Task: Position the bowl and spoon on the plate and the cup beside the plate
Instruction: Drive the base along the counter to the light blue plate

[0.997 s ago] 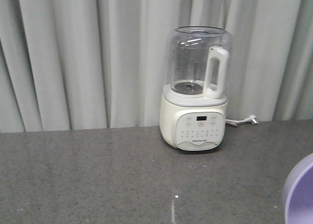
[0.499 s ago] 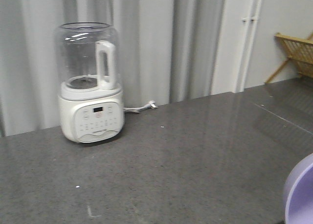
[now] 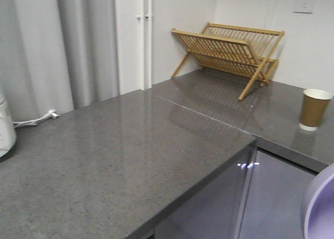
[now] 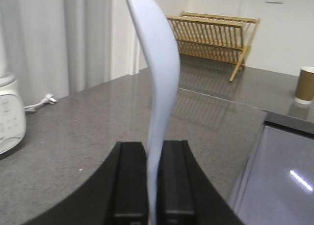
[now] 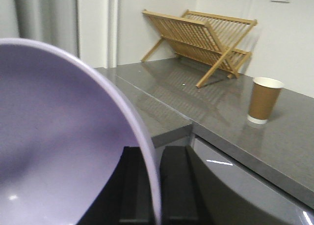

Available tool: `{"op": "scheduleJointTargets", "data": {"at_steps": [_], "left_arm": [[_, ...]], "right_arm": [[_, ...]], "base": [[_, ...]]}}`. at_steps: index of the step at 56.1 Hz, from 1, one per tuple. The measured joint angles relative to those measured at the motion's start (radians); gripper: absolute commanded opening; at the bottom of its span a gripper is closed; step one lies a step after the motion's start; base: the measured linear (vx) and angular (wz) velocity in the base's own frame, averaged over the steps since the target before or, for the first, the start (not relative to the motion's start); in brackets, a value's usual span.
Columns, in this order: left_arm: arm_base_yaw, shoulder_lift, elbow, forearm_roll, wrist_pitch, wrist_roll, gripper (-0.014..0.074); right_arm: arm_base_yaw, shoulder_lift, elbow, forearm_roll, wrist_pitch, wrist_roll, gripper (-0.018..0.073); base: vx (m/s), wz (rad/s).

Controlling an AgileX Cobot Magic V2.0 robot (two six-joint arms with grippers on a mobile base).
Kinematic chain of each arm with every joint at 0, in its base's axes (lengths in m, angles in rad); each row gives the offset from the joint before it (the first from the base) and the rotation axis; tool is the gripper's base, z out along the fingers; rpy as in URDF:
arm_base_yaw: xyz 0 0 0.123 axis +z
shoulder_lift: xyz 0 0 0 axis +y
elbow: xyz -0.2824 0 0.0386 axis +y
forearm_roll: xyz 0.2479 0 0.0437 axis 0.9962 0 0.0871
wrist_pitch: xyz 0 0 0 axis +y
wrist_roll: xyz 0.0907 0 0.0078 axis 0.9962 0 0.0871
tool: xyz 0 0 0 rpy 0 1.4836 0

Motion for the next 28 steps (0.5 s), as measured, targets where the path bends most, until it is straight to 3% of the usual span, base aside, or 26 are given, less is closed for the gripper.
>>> {"op": "scheduleJointTargets", "data": {"at_steps": [28], "left_arm": [[0.000, 0.000, 0.000, 0.000, 0.000, 0.000, -0.0003]], "right_arm": [[0.000, 0.000, 0.000, 0.000, 0.001, 0.000, -0.0009]], "base": [[0.00, -0.50]]}}
